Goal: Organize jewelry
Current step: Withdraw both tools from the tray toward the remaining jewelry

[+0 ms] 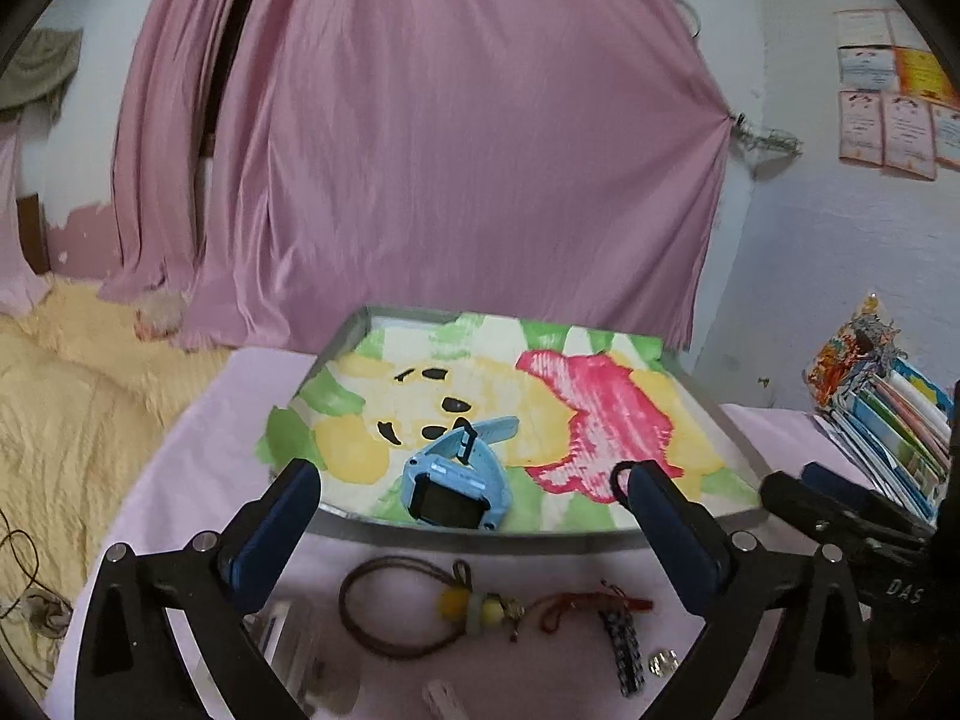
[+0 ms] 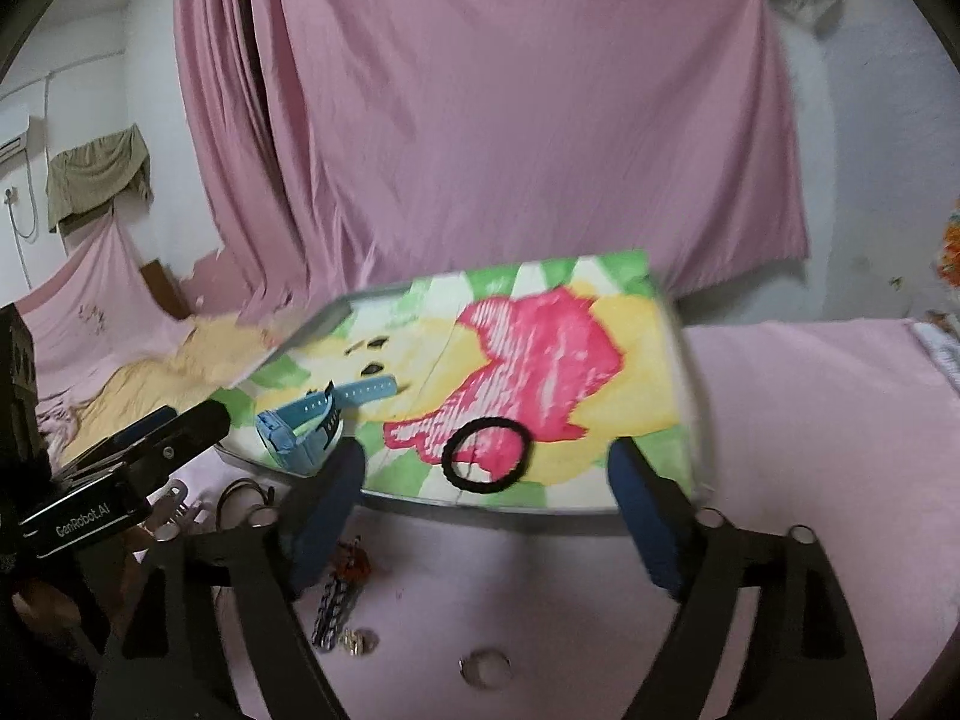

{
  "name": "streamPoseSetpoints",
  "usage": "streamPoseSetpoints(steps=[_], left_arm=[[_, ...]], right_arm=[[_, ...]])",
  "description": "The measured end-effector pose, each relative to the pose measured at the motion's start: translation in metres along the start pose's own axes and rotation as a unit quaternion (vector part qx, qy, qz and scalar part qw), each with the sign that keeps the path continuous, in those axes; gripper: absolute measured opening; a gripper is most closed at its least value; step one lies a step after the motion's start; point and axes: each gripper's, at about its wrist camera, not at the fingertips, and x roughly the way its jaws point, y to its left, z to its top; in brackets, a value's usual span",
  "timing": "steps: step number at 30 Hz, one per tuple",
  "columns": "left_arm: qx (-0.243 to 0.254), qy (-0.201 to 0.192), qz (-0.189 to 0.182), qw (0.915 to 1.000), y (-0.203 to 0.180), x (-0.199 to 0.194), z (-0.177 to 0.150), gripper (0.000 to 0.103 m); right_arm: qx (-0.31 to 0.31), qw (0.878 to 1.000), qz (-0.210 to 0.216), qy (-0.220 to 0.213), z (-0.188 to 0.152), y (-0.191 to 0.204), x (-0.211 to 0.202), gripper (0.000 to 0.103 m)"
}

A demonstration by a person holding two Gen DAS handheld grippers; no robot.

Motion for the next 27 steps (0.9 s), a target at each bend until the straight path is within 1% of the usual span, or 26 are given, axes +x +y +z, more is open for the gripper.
streamPoseSetpoints(steps=[1, 5, 9, 11, 13, 21, 27], left_arm=[[0.003, -0.008, 0.001, 1.0000, -0.001, -0.005, -0.003, 0.103], [0.014, -0.039, -0.002, 0.9992, -0.006, -0.027, -0.013, 0.103], [0.019, -0.067, -0.007, 0.9975, -0.011, -0.048, -0.025, 0.103], [0.021, -0.074, -0.008, 0.9970, -0.014, -0.055, -0.030, 0.103], [0.024, -0.078, -0.006, 0.9966, -0.017, -0.060, -0.036, 0.103], [0.038, -0.062, -0.008, 0.9973, -0.030, -0.059, -0.054, 0.103], [0.040, -0.037, -0.011, 0.9984, -0.039, -0.046, -0.061, 0.103]], right_arm=[[-0.003, 1.000, -0.006, -0.012, -0.003, 0.000, -0.009, 0.091], [-0.015, 0.998, -0.024, -0.064, -0.016, -0.002, -0.041, 0.094], [-0.019, 0.993, -0.028, -0.111, -0.030, -0.004, -0.068, 0.100], [-0.025, 0.991, -0.031, -0.129, -0.037, -0.003, -0.079, 0.100], [-0.032, 0.989, -0.036, -0.136, -0.042, -0.003, -0.085, 0.101], [-0.041, 0.991, -0.044, -0.123, -0.061, -0.011, -0.092, 0.101], [-0.049, 0.994, -0.045, -0.087, -0.065, -0.024, -0.082, 0.101]])
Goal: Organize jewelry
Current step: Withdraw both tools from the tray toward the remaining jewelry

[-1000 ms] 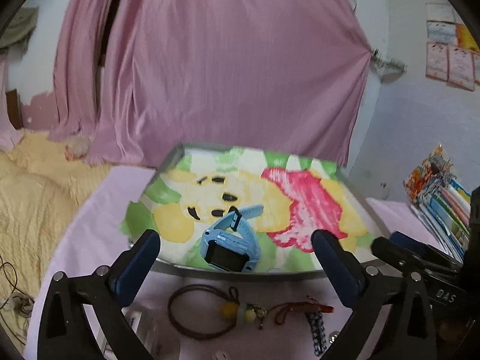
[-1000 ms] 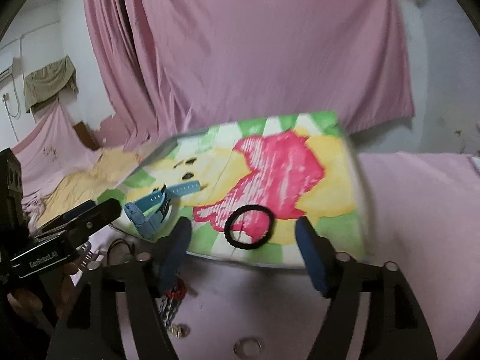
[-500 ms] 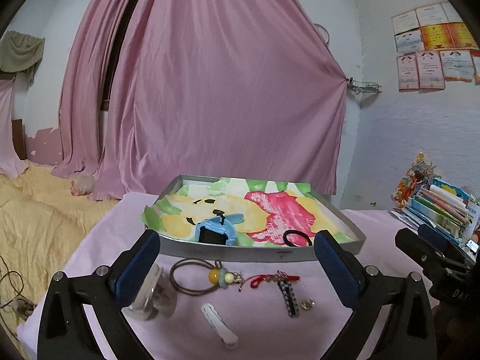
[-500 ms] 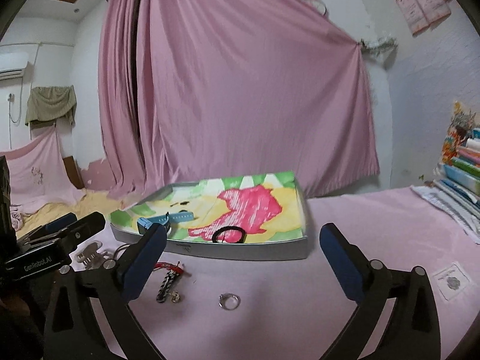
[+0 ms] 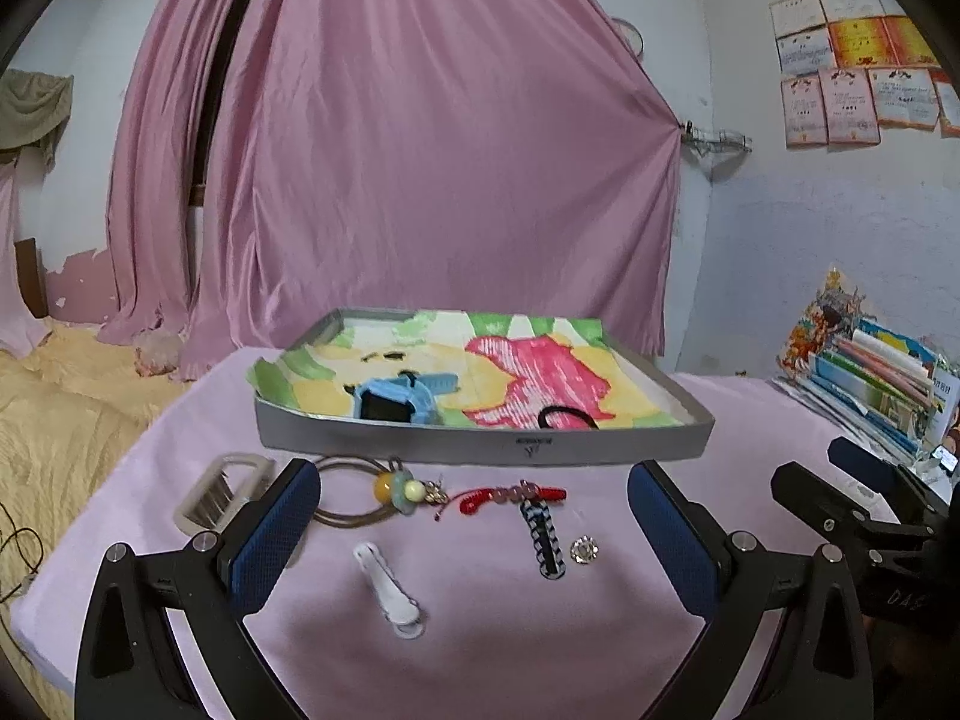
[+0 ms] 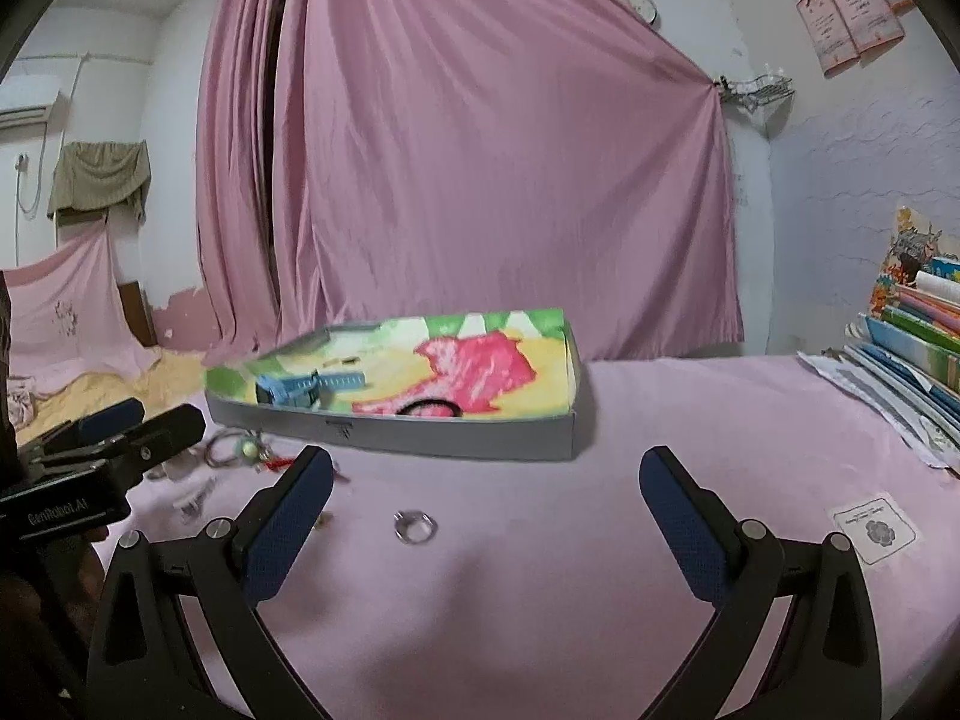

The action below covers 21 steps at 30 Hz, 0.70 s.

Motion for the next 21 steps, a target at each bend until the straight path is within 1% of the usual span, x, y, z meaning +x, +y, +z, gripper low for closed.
streamPoseSetpoints(steps=[3, 5, 6, 7, 9, 10, 11, 12, 13, 15, 17, 19, 21], left_arm=[[0.005, 0.021, -0.005, 0.9998, -0.003, 0.009, -0.002, 0.103], [0.003, 0.039, -0.014, 0.9992, -0.002, 0.016, -0.003, 0.103], [0.002, 0.044, -0.017, 0.9989, -0.003, 0.018, -0.004, 0.098], [0.001, 0.048, -0.021, 0.9986, -0.003, 0.020, -0.004, 0.095], [0.006, 0.062, -0.033, 0.9975, -0.006, 0.024, -0.005, 0.081], [0.010, 0.072, -0.041, 0.9966, -0.008, 0.027, -0.006, 0.076], [0.014, 0.080, -0.049, 0.9955, -0.010, 0.030, -0.006, 0.067], [0.019, 0.089, -0.057, 0.9942, -0.012, 0.032, -0.007, 0.059], [0.024, 0.096, -0.064, 0.9931, -0.015, 0.034, -0.007, 0.056], [0.033, 0.108, -0.080, 0.9904, -0.020, 0.037, -0.008, 0.045], [0.038, 0.121, -0.092, 0.9876, -0.024, 0.040, -0.009, 0.038], [0.042, 0.132, -0.101, 0.9851, -0.027, 0.043, -0.010, 0.036], [0.048, 0.140, -0.107, 0.9831, -0.030, 0.046, -0.010, 0.030]], right_arm=[[0.002, 1.000, 0.010, 0.023, 0.000, -0.005, 0.011, 0.100], [0.000, 0.999, 0.014, 0.036, 0.000, -0.007, 0.018, 0.096], [0.000, 0.999, 0.018, 0.043, 0.000, -0.008, 0.020, 0.085], [0.000, 0.998, 0.020, 0.053, -0.001, -0.009, 0.024, 0.069], [0.002, 0.997, 0.027, 0.072, -0.002, -0.009, 0.032, 0.055], [0.006, 0.996, 0.034, 0.084, -0.003, -0.010, 0.037, 0.052], [0.007, 0.995, 0.039, 0.092, -0.004, -0.010, 0.039, 0.050], [0.006, 0.994, 0.044, 0.101, -0.004, -0.009, 0.042, 0.045], [0.003, 0.993, 0.048, 0.110, -0.005, -0.008, 0.045, 0.041], [-0.001, 0.991, 0.057, 0.123, -0.006, -0.006, 0.048, 0.037], [-0.004, 0.988, 0.066, 0.136, -0.007, -0.003, 0.052, 0.035], [-0.006, 0.985, 0.076, 0.151, -0.008, -0.001, 0.056, 0.031], [-0.006, 0.984, 0.081, 0.160, -0.009, -0.001, 0.059, 0.031]])
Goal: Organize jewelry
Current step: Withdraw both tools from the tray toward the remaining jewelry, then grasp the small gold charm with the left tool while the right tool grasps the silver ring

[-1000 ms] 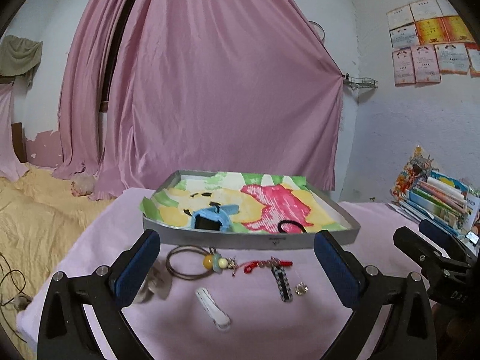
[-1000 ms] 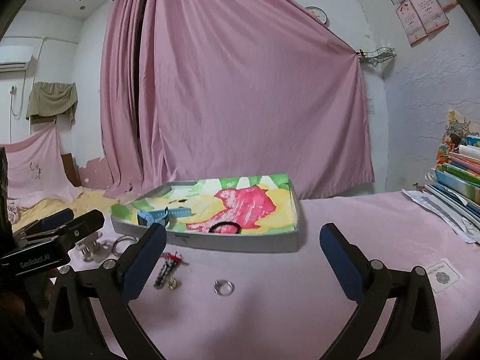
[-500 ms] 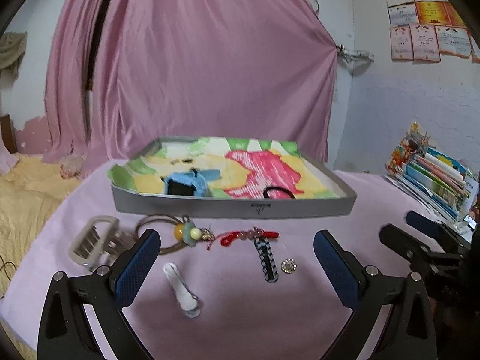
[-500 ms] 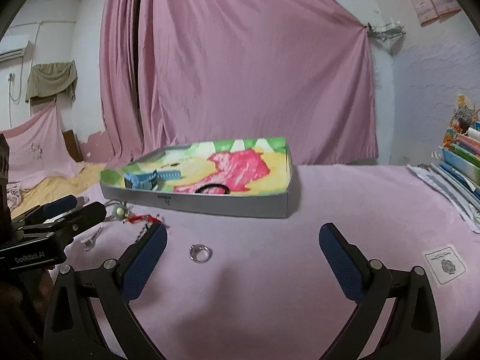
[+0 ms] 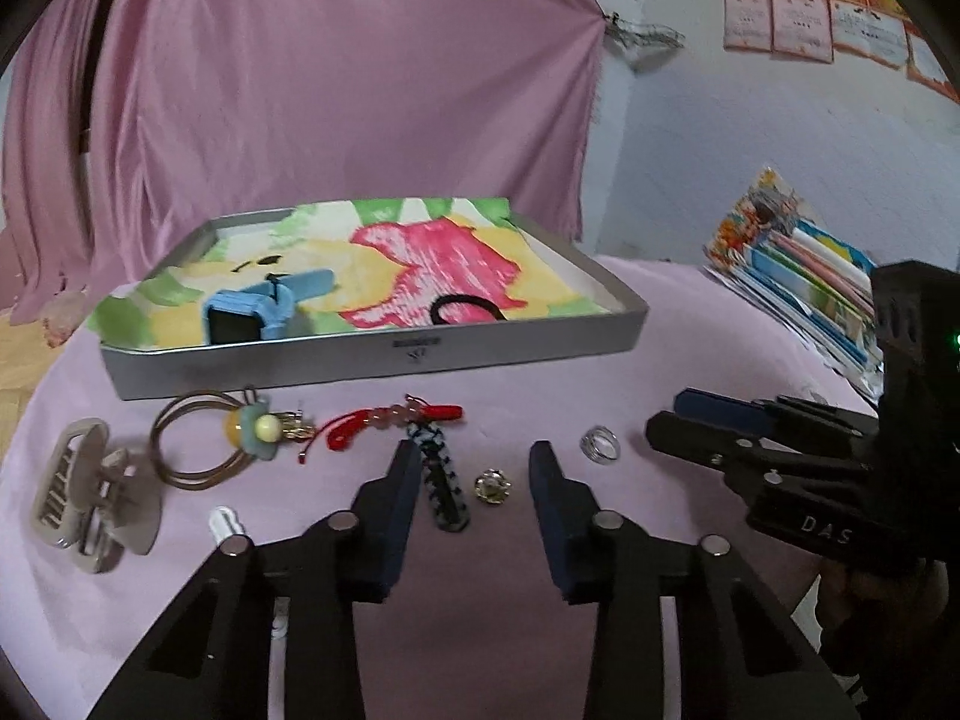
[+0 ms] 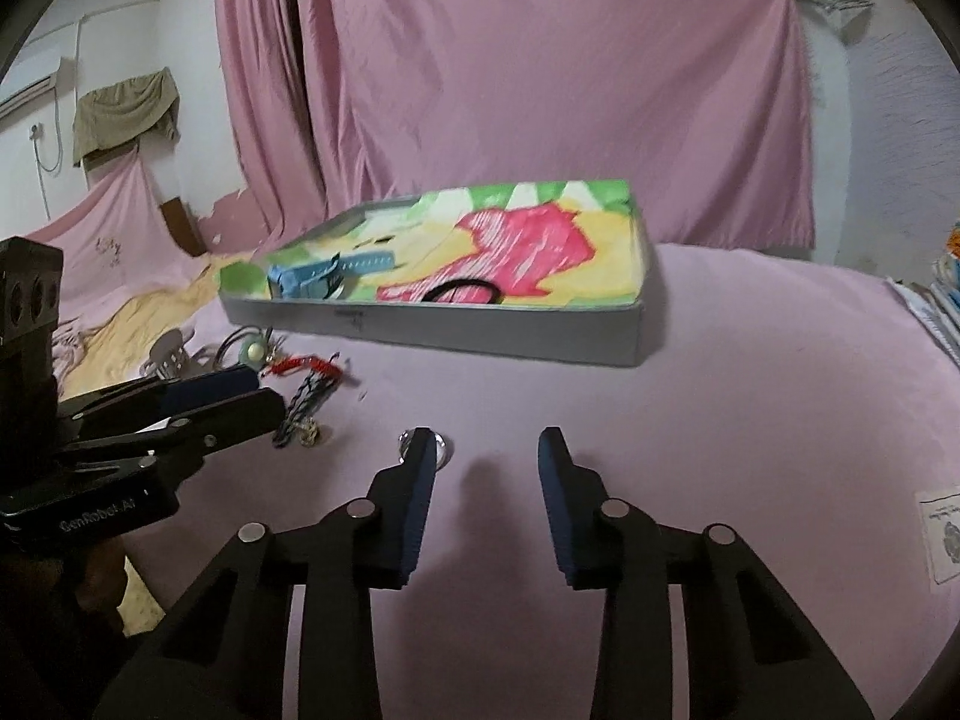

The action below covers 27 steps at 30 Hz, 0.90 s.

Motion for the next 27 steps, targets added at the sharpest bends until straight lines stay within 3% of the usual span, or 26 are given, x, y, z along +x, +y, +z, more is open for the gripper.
streamPoseSetpoints(steps=[15, 24, 27], left_arm=[[0.042, 0.070, -0.018, 0.9965, -0.010, 0.023, 0.004, 0.014], [0.033, 0.079, -0.027, 0.9959, -0.007, 0.026, 0.009, 0.013], [0.024, 0.078, -0.032, 0.9962, -0.004, 0.026, 0.009, 0.013]], right_arm=[[-0.015, 0.997, 0.020, 0.070, 0.012, 0.004, 0.020, 0.025], [-0.036, 0.995, 0.019, 0.091, 0.022, 0.014, 0.031, 0.025], [-0.058, 0.993, 0.014, 0.100, 0.024, 0.021, 0.033, 0.018]])
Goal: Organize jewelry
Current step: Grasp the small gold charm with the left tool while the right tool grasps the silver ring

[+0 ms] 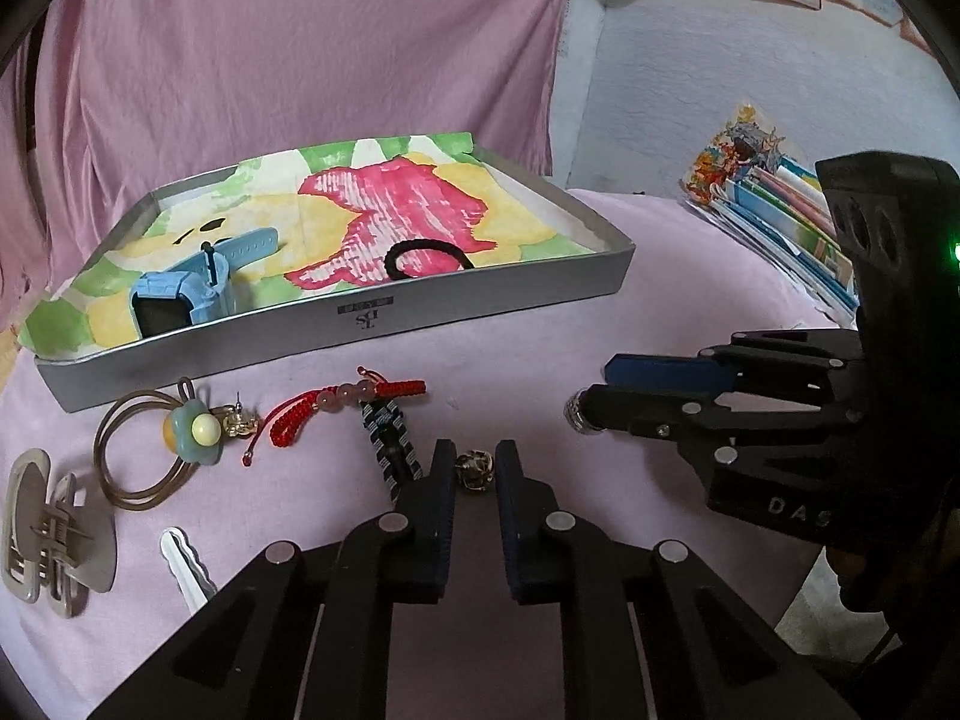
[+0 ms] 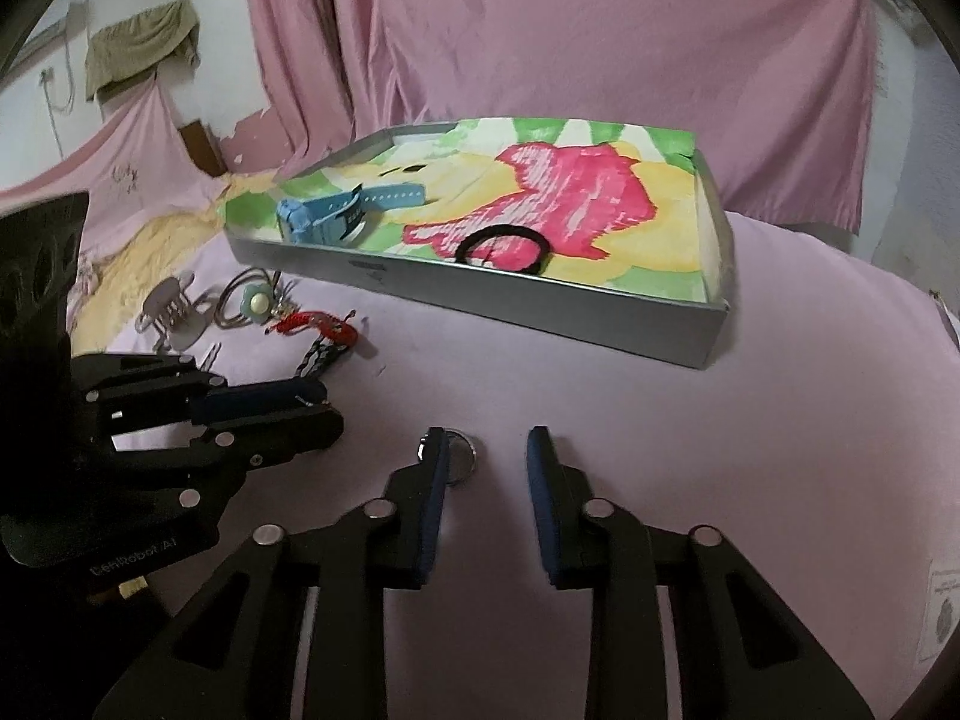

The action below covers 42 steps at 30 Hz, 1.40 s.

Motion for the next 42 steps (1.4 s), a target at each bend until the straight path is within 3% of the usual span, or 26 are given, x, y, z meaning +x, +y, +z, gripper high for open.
streamPoseSetpoints(steps=[4, 12, 16, 24, 35, 38, 40, 42], left_arm=[[-0.011, -0.011, -0.007, 0.9998, 0.004, -0.004, 0.000, 0.013], [-0.035, -0.068, -0.007, 0.9970, 0.013, -0.022, 0.020, 0.012], [-0.056, -0.080, -0.001, 0.9952, 0.024, -0.025, 0.033, 0.012], [-0.064, -0.061, -0.008, 0.9960, 0.028, -0.014, 0.025, 0.012], [-0.078, -0.051, -0.006, 0.9956, 0.032, -0.013, 0.014, 0.012], [-0.078, -0.051, -0.007, 0.9957, 0.032, -0.013, 0.014, 0.012], [-0.078, -0.051, -0.007, 0.9957, 0.032, -0.013, 0.014, 0.012], [-0.078, -0.050, -0.007, 0.9957, 0.032, -0.014, 0.014, 0.012]], right_arm=[[-0.012, 1.000, 0.007, 0.008, 0.004, 0.002, 0.001, 0.005], [0.014, 0.999, 0.026, -0.038, 0.014, -0.005, -0.012, 0.000], [0.011, 0.999, 0.024, -0.038, 0.022, -0.008, -0.011, 0.000], [0.019, 0.998, 0.068, -0.005, 0.011, -0.003, -0.001, 0.001], [0.018, 0.999, 0.050, 0.002, 0.005, 0.003, 0.001, 0.002], [0.021, 0.998, 0.051, -0.003, 0.005, 0.003, 0.000, 0.011], [0.023, 0.999, 0.049, -0.007, 0.004, 0.004, -0.002, 0.026], [0.023, 0.999, 0.048, -0.007, 0.004, 0.004, -0.001, 0.027]])
